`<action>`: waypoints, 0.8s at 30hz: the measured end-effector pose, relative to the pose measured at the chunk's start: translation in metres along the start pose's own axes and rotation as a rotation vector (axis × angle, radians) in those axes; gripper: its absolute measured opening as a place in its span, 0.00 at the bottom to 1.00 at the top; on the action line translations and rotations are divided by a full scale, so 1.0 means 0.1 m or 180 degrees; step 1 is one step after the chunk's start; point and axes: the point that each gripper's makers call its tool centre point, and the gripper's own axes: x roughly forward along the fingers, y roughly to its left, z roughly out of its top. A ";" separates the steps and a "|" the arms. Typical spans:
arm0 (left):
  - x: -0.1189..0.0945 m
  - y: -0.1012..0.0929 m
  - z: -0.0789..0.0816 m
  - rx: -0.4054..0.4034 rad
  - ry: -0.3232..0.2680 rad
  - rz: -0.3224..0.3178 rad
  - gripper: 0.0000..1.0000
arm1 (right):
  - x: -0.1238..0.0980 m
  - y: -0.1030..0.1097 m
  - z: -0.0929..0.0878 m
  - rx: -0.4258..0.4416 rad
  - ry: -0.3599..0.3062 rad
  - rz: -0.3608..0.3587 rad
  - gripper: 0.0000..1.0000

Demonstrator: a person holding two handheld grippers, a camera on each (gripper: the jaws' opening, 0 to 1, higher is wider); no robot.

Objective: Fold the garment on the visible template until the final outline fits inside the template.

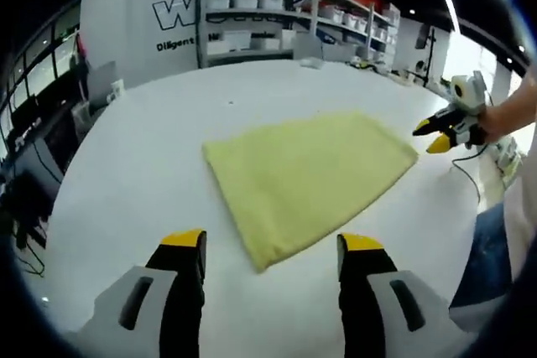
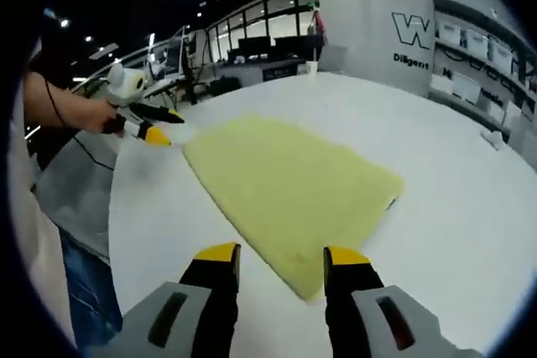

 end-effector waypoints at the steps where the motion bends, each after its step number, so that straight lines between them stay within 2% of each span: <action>1: -0.01 0.00 -0.01 -0.0011 -0.0004 0.0005 0.73 | -0.02 0.03 -0.01 0.0007 0.0002 -0.0026 0.46; 4: -0.10 -0.06 0.00 -0.0047 -0.0048 0.0033 0.78 | -0.11 0.13 -0.03 0.0205 -0.0073 -0.0103 0.56; 7: -0.17 -0.11 0.01 -0.0087 -0.0110 0.0045 0.82 | -0.15 0.25 -0.09 0.0234 -0.0010 -0.0100 0.69; 10: -0.25 -0.19 -0.03 -0.0149 -0.0109 0.0049 0.87 | -0.22 0.35 -0.15 0.0210 -0.0021 -0.0139 0.73; 13: -0.30 -0.22 -0.10 -0.0174 -0.0078 0.0066 0.94 | -0.28 0.44 -0.22 0.0334 0.0026 -0.0177 0.81; 16: -0.36 -0.24 -0.19 -0.0244 -0.0043 0.0099 0.98 | -0.35 0.50 -0.22 0.0430 -0.0010 -0.0236 0.88; 20: -0.42 -0.30 -0.26 -0.0279 0.0000 0.0091 0.99 | -0.39 0.61 -0.19 0.0519 -0.0086 -0.0288 0.93; 24: -0.48 -0.31 -0.26 -0.0354 -0.0037 0.0112 0.99 | -0.40 0.70 -0.20 0.0573 -0.0104 -0.0319 0.99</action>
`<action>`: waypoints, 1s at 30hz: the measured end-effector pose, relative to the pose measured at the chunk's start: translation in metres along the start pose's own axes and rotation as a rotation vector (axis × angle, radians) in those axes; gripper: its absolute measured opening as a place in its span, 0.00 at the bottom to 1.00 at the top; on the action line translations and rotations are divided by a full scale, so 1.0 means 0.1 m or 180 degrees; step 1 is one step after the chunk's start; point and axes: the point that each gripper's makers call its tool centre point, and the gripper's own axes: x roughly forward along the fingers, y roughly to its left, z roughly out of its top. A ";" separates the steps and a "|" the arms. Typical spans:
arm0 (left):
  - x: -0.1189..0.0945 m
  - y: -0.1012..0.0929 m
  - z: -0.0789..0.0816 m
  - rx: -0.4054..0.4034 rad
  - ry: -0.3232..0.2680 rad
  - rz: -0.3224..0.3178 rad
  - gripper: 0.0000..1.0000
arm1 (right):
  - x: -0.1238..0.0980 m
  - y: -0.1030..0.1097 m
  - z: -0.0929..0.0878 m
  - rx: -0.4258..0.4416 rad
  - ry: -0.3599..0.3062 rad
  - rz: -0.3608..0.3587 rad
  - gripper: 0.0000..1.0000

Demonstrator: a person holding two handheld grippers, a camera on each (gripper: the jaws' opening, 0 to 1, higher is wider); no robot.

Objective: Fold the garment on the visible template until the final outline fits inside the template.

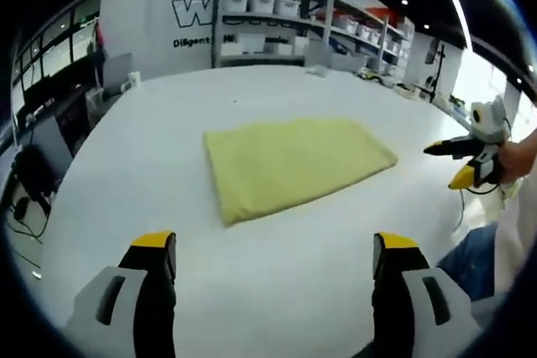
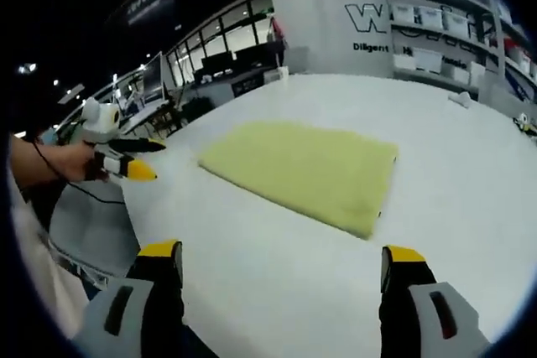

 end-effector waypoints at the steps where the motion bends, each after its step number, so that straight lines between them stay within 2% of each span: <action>1: -0.01 -0.01 0.00 -0.0060 -0.0022 -0.0006 0.99 | -0.01 0.01 0.01 0.0001 -0.0023 -0.0029 0.99; 9: -0.09 -0.08 -0.01 -0.0141 -0.0119 -0.0074 0.99 | -0.08 0.01 0.00 0.0135 -0.0066 -0.0132 0.99; 21: -0.04 -0.20 -0.13 -0.0282 -0.0106 -0.0090 0.99 | -0.16 -0.06 -0.01 0.0146 -0.0096 -0.0178 0.99; 26: -0.03 -0.24 -0.06 -0.0298 -0.0169 -0.0084 0.99 | -0.14 -0.14 0.01 0.0166 -0.0115 -0.0181 0.99; 30: -0.04 -0.25 -0.05 -0.0283 -0.0150 -0.0081 0.98 | -0.12 -0.12 0.01 0.0141 -0.0105 -0.0160 0.99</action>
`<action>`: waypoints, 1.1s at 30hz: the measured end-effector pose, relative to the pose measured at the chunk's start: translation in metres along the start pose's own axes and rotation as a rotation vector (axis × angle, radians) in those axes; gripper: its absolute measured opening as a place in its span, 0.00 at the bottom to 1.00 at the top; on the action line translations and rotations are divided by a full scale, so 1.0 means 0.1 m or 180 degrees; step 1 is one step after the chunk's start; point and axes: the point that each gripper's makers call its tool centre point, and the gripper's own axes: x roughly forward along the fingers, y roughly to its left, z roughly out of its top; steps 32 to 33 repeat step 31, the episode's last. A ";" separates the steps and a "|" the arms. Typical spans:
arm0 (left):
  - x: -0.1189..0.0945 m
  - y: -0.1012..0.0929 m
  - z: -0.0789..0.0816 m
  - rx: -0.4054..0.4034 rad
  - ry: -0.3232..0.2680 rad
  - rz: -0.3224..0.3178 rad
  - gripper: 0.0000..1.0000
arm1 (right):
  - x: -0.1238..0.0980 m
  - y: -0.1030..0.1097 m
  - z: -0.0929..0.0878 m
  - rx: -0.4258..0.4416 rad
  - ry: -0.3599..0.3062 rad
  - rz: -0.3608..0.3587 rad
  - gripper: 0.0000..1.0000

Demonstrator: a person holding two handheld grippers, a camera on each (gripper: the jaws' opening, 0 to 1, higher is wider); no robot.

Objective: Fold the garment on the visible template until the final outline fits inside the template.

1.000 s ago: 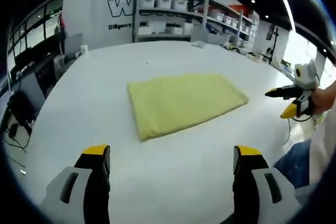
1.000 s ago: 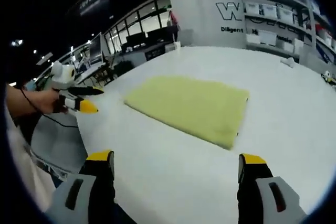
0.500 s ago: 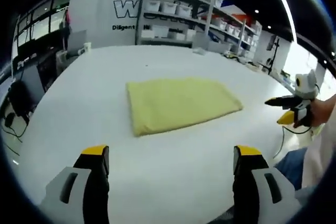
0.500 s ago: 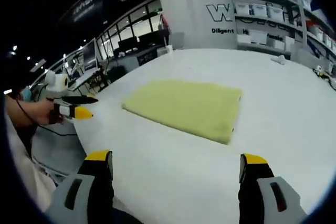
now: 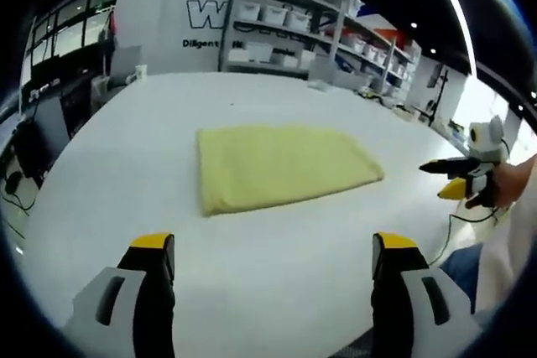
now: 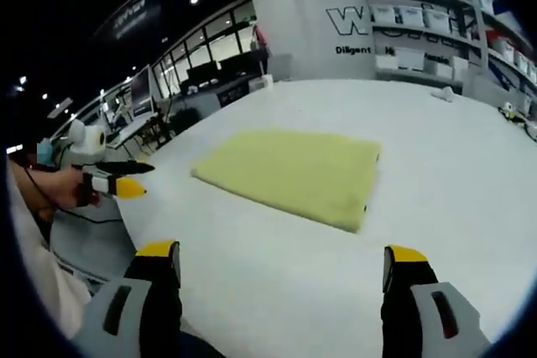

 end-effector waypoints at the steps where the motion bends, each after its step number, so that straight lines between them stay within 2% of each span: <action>1: -0.01 0.00 0.01 -0.0008 -0.0008 0.0007 0.98 | 0.00 0.00 0.01 0.0009 -0.0011 0.0005 0.99; 33: -0.05 -0.03 -0.06 -0.0030 0.0057 0.0017 0.93 | -0.03 0.00 0.01 0.0057 -0.0069 0.0034 0.99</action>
